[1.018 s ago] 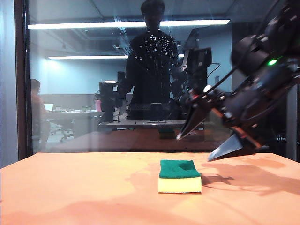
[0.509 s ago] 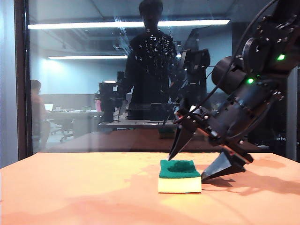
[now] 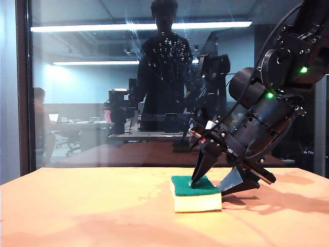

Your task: Pick up the sponge from the table, wipe the water off the glass, and finally place the sponge back on the table.

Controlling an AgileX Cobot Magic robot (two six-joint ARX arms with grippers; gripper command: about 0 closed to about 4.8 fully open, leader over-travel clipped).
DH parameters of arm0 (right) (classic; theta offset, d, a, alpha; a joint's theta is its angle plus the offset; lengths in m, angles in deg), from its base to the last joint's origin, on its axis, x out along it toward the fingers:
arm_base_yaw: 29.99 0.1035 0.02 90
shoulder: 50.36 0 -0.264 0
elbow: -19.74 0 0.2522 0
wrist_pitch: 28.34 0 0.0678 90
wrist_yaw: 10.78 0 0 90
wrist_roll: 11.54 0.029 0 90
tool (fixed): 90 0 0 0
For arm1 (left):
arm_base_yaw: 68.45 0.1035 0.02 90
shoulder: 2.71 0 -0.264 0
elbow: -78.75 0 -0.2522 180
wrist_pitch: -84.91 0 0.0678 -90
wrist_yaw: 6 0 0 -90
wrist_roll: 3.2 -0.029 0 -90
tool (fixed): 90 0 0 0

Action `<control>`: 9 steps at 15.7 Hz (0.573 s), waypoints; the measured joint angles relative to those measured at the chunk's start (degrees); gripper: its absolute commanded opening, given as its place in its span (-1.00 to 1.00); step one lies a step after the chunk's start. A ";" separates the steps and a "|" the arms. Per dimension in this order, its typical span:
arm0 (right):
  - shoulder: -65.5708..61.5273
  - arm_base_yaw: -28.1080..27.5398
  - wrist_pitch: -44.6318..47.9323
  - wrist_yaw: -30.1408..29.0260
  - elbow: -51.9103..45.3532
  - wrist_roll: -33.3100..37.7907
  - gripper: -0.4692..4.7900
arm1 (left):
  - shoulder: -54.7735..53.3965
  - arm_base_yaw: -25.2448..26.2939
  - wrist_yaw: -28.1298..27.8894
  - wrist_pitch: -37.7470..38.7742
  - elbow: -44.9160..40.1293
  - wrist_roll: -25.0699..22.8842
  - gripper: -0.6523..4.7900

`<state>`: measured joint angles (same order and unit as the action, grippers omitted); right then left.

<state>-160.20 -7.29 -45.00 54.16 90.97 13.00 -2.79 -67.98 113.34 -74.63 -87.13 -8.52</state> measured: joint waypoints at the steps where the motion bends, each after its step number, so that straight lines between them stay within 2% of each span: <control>1: 0.00 0.00 -0.04 0.26 0.00 0.00 -0.28 | 0.00 -0.02 -0.02 0.00 0.00 0.00 -0.78; 4: 0.00 0.00 -0.04 0.59 -0.02 -0.02 -0.63 | 0.00 0.00 -0.02 0.00 0.00 0.00 -0.78; 5: 0.00 0.00 0.07 0.59 -0.02 -0.02 -0.87 | 0.00 0.00 -0.02 0.00 0.00 0.00 -0.78; 9: 0.00 0.00 1.57 1.57 -0.02 -0.02 -0.86 | 0.00 0.00 -0.02 0.00 0.00 0.00 -0.78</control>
<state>-160.20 -7.29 -43.43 55.74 90.95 12.97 -2.79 -67.98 113.32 -74.63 -87.13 -8.52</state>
